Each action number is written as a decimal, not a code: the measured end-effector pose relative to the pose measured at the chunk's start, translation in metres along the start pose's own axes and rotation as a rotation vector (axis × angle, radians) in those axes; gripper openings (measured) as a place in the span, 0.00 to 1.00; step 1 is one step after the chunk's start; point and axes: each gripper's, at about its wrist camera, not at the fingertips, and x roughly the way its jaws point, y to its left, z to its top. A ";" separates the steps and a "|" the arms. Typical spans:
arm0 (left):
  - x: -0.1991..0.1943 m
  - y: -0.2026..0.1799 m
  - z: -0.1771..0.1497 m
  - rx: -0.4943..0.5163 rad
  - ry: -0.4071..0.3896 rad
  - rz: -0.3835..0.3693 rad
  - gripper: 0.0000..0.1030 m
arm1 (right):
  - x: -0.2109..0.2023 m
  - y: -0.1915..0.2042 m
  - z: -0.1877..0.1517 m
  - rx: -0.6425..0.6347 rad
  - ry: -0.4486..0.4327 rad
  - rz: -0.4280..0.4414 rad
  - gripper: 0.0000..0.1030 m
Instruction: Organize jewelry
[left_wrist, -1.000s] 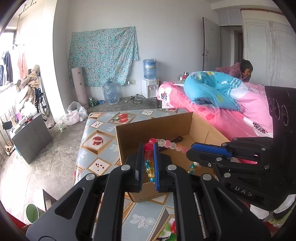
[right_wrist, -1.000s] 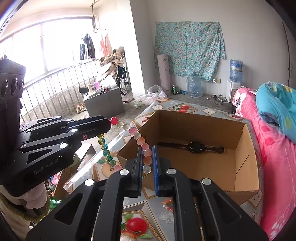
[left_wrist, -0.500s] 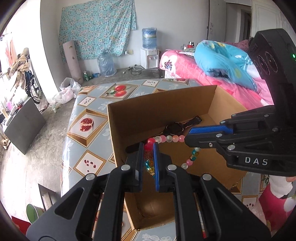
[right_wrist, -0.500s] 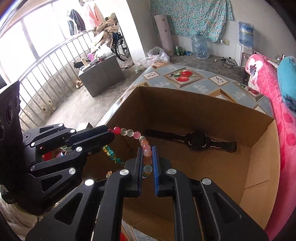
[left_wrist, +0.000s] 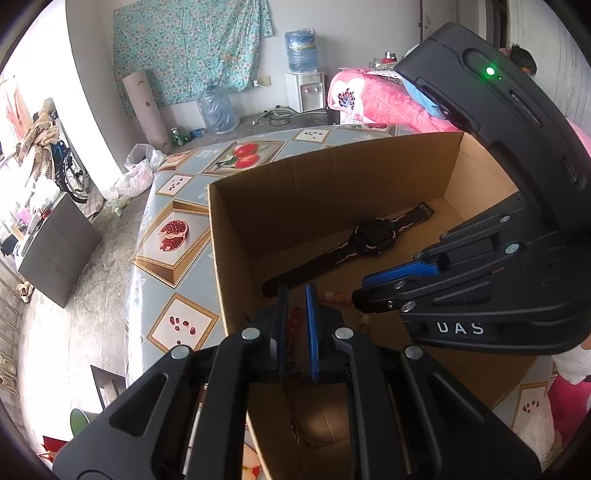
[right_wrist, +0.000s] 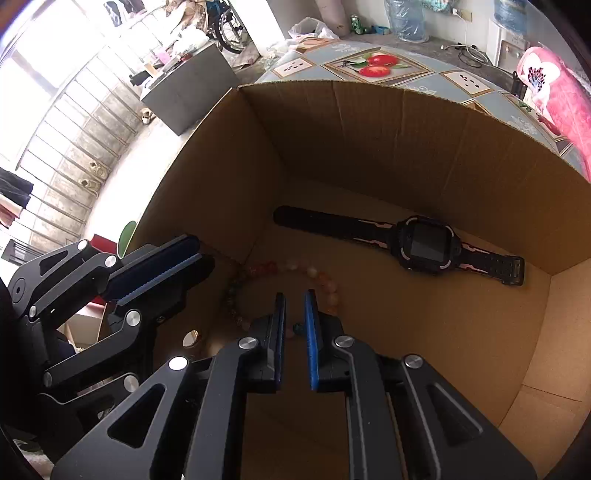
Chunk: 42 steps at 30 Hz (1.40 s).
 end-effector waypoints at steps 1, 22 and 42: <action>0.000 0.001 0.000 -0.011 -0.007 0.005 0.09 | -0.002 -0.003 -0.001 0.005 -0.012 0.003 0.11; -0.101 -0.077 -0.111 0.056 -0.223 -0.386 0.27 | -0.111 -0.037 -0.225 0.202 -0.505 0.004 0.11; -0.005 -0.155 -0.119 0.328 -0.069 -0.213 0.08 | -0.056 -0.064 -0.254 0.267 -0.408 -0.064 0.11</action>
